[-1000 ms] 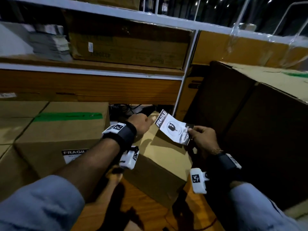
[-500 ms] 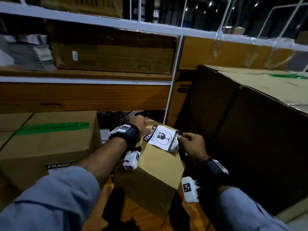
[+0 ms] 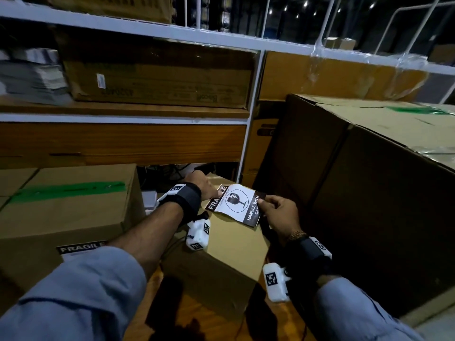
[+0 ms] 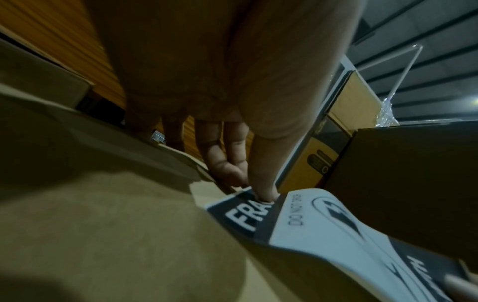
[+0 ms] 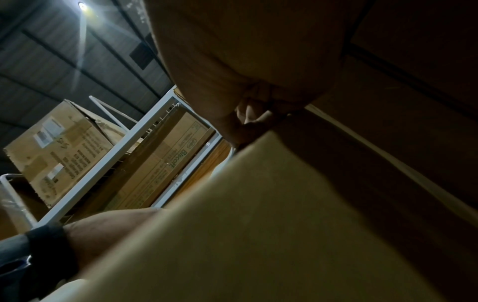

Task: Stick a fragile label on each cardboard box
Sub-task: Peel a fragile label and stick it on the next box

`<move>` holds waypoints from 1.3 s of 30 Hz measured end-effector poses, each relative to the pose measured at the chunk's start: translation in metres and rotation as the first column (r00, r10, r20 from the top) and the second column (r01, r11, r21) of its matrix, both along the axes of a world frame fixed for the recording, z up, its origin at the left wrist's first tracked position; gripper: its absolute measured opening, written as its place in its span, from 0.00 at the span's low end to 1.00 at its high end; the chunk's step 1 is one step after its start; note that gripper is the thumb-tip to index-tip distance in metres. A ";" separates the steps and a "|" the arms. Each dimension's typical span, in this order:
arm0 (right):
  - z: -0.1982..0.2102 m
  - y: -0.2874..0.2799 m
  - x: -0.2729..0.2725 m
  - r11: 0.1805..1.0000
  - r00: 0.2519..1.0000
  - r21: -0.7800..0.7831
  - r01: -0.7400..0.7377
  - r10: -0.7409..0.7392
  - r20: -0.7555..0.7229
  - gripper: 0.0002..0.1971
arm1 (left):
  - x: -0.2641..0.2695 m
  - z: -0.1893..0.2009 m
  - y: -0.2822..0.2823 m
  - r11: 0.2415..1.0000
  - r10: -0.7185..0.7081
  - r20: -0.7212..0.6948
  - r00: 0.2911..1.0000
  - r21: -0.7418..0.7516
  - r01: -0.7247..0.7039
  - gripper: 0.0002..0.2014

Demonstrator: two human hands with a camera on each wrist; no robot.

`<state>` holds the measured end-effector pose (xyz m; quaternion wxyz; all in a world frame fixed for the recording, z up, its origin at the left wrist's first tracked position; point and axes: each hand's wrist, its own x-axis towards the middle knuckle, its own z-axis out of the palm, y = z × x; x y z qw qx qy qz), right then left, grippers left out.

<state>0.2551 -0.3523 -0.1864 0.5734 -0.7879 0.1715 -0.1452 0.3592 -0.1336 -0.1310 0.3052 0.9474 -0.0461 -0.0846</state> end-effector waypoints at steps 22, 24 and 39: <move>0.012 0.034 -0.138 0.942 0.998 0.334 0.033 -0.047 0.035 0.07 | -0.118 -0.078 0.106 0.788 0.265 -0.148 0.953 -0.536 -0.302 0.28; 0.009 0.041 -0.148 0.934 1.000 0.356 0.006 -0.015 0.021 0.07 | -0.123 -0.083 0.103 0.758 0.310 -0.196 0.930 -0.540 -0.366 0.28; 0.053 0.045 -0.169 0.891 0.950 0.442 -0.102 -0.045 0.309 0.08 | -0.141 -0.044 0.102 0.880 0.128 0.221 0.967 -0.474 -0.008 0.27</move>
